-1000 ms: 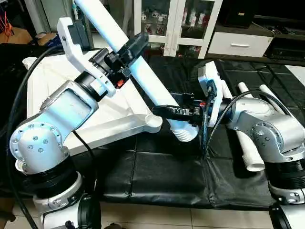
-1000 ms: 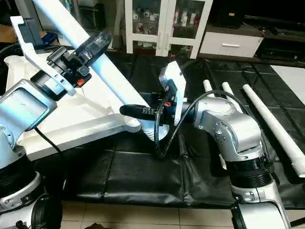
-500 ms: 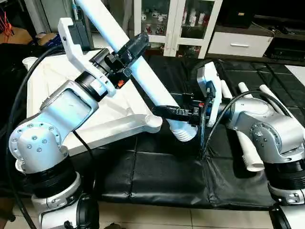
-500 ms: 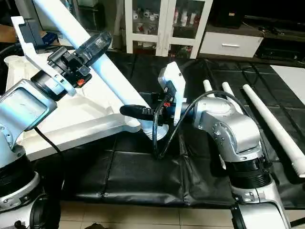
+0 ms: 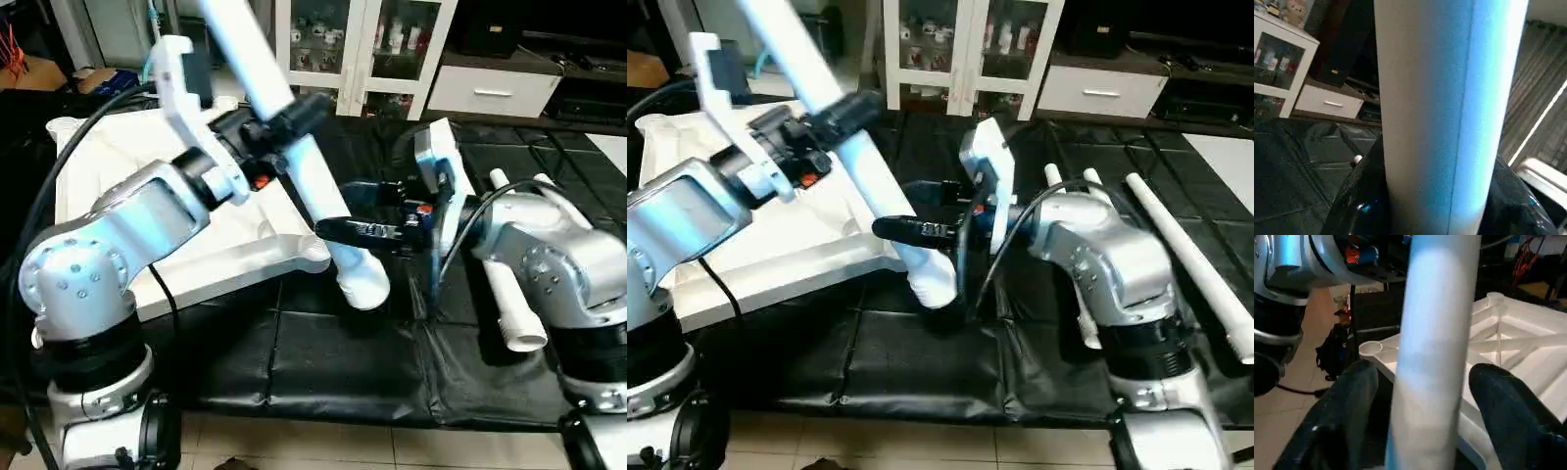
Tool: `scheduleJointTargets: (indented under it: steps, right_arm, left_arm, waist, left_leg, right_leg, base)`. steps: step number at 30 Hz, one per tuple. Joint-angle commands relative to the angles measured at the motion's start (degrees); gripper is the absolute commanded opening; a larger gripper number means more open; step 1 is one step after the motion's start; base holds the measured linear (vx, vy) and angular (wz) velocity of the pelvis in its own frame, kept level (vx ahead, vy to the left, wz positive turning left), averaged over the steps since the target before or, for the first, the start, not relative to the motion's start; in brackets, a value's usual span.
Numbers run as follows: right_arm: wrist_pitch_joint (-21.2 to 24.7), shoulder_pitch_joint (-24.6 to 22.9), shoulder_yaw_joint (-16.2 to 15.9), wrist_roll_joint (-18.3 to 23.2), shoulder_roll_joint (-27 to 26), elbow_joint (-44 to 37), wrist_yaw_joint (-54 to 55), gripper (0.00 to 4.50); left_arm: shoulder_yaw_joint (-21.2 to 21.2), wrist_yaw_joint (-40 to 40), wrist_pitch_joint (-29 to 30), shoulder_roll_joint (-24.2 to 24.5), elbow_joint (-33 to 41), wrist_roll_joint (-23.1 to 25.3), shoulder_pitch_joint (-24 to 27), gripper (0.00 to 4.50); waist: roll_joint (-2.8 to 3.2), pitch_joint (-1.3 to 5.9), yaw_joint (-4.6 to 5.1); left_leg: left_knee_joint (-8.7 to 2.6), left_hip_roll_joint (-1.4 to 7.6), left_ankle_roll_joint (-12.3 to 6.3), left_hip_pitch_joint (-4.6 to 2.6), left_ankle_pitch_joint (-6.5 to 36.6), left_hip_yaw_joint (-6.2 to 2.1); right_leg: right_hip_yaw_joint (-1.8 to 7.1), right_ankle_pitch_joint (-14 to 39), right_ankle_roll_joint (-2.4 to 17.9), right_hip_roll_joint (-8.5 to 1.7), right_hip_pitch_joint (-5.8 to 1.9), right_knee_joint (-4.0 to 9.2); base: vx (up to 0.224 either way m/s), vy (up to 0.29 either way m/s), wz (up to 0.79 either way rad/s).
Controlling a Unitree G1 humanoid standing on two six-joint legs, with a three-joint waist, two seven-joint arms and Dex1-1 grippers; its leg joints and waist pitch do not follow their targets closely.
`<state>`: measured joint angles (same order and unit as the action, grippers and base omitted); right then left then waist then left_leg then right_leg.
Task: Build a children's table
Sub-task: Pick table leg
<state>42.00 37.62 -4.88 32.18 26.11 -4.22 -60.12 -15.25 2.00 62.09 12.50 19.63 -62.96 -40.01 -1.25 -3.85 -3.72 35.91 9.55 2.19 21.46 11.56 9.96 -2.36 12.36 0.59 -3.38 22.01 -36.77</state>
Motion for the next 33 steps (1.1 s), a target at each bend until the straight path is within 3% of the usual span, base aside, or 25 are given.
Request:
scheduleJointTargets:
  steps: [1, 5, 6, 11, 15, 33]
  right_arm:
    - [0.4, 0.6, -0.2, 0.1, 1.0, 0.1, -1.3, 3.71]
    - [0.6, 1.0, -2.7, -2.1, 2.4, 1.8, -1.8, 4.07]
    - [0.9, 1.2, -3.6, -2.8, 2.7, 2.7, -1.9, 4.09]
    - [2.8, 1.2, -5.2, -2.0, 3.1, 3.7, -3.8, 4.1]
    - [2.9, 1.3, -7.6, -3.2, 3.5, 4.5, -5.0, 4.1]
    - [5.3, 1.5, -10.3, -3.6, 3.9, 5.0, -6.6, 4.1]
  left_arm:
    - [1.0, 1.4, 0.3, 0.6, 0.0, 0.6, -1.6, 1.74]
    - [2.0, 2.7, 0.5, 1.4, -0.2, 1.0, -2.4, 1.74]
    - [2.5, 3.2, 0.5, 1.6, -0.1, 1.0, -2.6, 1.74]
    - [4.6, 4.9, 0.2, 2.6, 0.4, 1.0, -2.6, 1.74]
    - [6.6, 6.4, 0.6, 3.0, 1.3, 1.8, -2.3, 1.74]
    - [10.0, 10.8, -0.4, 6.3, 1.8, 3.5, -1.7, 1.74]
  waist:
    - [0.38, 4.18, -0.24]
    - [0.31, 4.21, -0.15]
    - [-0.05, 4.21, -0.08]
    - [0.14, 4.26, -0.23]
    - [-0.21, 4.21, -0.21]
    - [-0.02, 4.05, -0.18]
  left_leg:
    - [-3.9, 2.98, 0.71, -0.84, 3.7, -1.14]
    - [-3.81, 3.0, 0.76, -0.82, 3.4, -1.1]
    - [-3.83, 3.01, 0.68, -0.8, 3.4, -1.06]
    - [-3.78, 3.08, 0.58, -0.79, 3.0, -1.1]
    - [-3.8, 3.1, 0.22, -0.77, 2.9, -1.06]
    - [-3.85, 3.1, 1.45, -0.73, 4.8, -1.1]
  right_leg:
    - [2.63, 2.6, 12.9, -4.06, -2.76, 3.84]
    - [2.6, 1.9, 13.5, -4.09, -2.79, 3.78]
    - [2.6, 2.3, 13.5, -4.12, -2.83, 3.87]
    - [2.66, 1.8, 13.7, -4.19, -2.86, 3.62]
    - [2.65, 2.1, 13.8, -4.2, -2.85, 3.71]
    - [2.75, 4.9, 13.3, -4.25, -2.69, 3.82]
  base:
    - [0.0, 0.0, 0.0]
    - [0.0, 0.0, 0.0]
    - [0.0, 0.0, 0.0]
    - [0.0, 0.0, 0.0]
    - [0.0, 0.0, 0.0]
    - [0.0, 0.0, 0.0]
